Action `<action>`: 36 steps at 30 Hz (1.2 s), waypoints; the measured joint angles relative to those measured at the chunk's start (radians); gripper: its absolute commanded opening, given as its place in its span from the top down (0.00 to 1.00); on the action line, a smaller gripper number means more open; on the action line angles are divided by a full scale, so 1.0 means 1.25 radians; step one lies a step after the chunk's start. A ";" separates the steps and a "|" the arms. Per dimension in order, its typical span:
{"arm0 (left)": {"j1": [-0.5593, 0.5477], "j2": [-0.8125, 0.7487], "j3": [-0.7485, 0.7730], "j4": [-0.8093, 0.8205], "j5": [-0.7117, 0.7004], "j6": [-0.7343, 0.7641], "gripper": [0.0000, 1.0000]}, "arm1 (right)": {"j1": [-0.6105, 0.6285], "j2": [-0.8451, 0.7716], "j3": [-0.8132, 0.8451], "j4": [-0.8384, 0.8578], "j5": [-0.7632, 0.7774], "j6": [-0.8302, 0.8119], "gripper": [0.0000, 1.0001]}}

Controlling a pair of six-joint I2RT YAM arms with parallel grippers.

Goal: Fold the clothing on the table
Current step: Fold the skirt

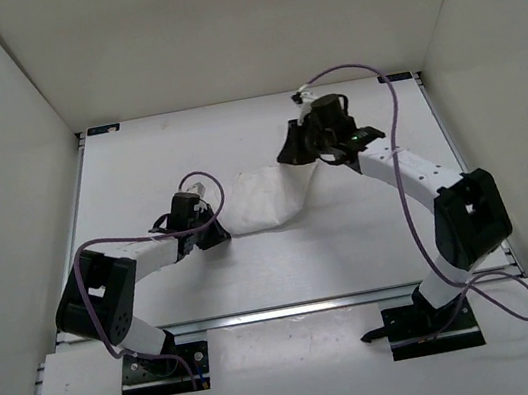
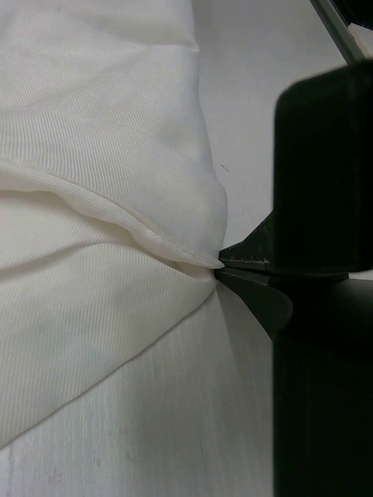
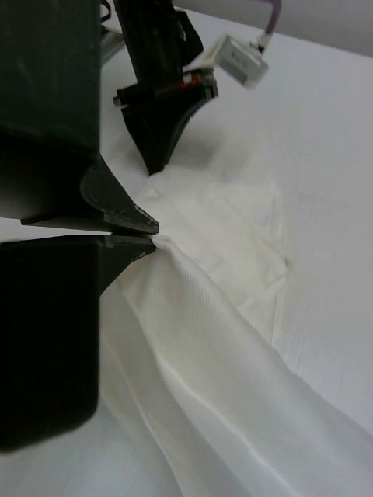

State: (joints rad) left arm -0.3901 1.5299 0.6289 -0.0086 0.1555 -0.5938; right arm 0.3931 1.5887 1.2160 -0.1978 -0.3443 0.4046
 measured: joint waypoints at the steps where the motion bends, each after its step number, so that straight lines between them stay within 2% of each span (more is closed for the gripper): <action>1: 0.003 0.000 -0.001 0.002 0.003 0.002 1.00 | 0.030 0.021 0.031 0.003 -0.001 -0.005 1.00; 9: 0.026 -0.002 -0.017 0.034 0.020 0.003 1.00 | 0.206 0.163 0.135 0.023 0.003 -0.009 1.00; 16: 0.039 -0.016 -0.043 0.058 0.034 0.002 1.00 | 0.289 0.305 0.198 0.024 0.000 -0.004 1.00; 25: 0.057 -0.043 -0.078 0.074 0.053 -0.006 1.00 | 0.311 0.413 0.295 -0.003 -0.064 0.012 1.00; 36: 0.065 -0.044 -0.079 0.074 0.060 -0.007 0.98 | 0.313 0.432 0.322 -0.047 -0.132 0.014 0.99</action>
State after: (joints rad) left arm -0.3084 1.4754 0.5301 0.0834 0.2302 -0.6029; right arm 0.7849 2.1284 1.6180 -0.2562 -0.5091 0.4225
